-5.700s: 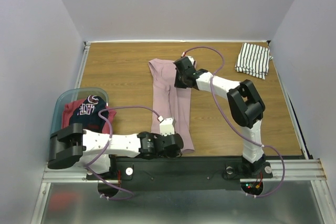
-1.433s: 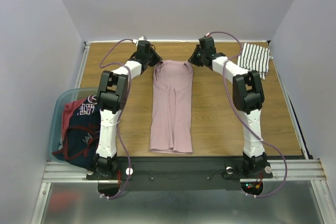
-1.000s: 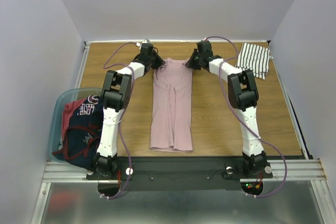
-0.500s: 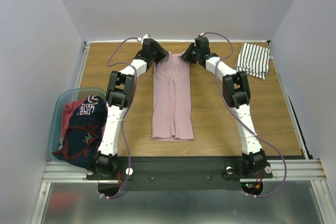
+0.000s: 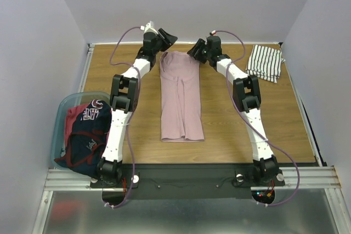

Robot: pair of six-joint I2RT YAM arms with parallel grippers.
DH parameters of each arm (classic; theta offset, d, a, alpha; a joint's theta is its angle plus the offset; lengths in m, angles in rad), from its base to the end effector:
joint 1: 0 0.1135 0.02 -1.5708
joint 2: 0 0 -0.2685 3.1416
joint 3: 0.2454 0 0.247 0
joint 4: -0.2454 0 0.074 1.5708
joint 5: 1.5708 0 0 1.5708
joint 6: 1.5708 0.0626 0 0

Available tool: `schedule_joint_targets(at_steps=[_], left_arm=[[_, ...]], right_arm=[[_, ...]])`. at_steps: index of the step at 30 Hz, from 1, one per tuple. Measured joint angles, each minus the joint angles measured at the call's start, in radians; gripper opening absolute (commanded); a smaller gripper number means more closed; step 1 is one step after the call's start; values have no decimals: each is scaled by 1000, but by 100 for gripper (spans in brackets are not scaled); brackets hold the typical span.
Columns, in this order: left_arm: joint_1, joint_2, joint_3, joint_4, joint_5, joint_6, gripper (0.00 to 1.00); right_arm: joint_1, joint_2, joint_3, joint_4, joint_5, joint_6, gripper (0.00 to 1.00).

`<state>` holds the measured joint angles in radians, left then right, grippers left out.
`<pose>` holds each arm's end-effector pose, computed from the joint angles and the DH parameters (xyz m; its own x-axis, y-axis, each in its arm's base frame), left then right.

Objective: Fold and stack the tank tops
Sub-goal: Fold the tank top

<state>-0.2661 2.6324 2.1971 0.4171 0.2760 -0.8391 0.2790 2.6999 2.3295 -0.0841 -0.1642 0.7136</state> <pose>0.6045 -0.1824 0.1953 -0.3956 -0.6342 -0.6643 0.3316 0.5759 -0.7472 0.6026 0.1833 0.1379 -0.5893 0.5029 -0.6323 -0.0359 0.7656 0.6424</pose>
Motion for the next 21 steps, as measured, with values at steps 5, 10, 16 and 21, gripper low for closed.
schedule_joint_targets(at_steps=[5,10,16,21], left_arm=[[6,-25,14,82,46,31,61],[2,-237,-306,120,26,37,58],[-32,-739,-897,93,-129,-11,49],[-210,-1117,-1143,-107,-390,-60,45]], right_arm=[[0,-16,-12,13,-20,-23,70],[-3,-147,-180,10,-32,-29,71],[-1,-528,-577,8,-30,-28,71],[50,-896,-1007,47,13,-27,68]])
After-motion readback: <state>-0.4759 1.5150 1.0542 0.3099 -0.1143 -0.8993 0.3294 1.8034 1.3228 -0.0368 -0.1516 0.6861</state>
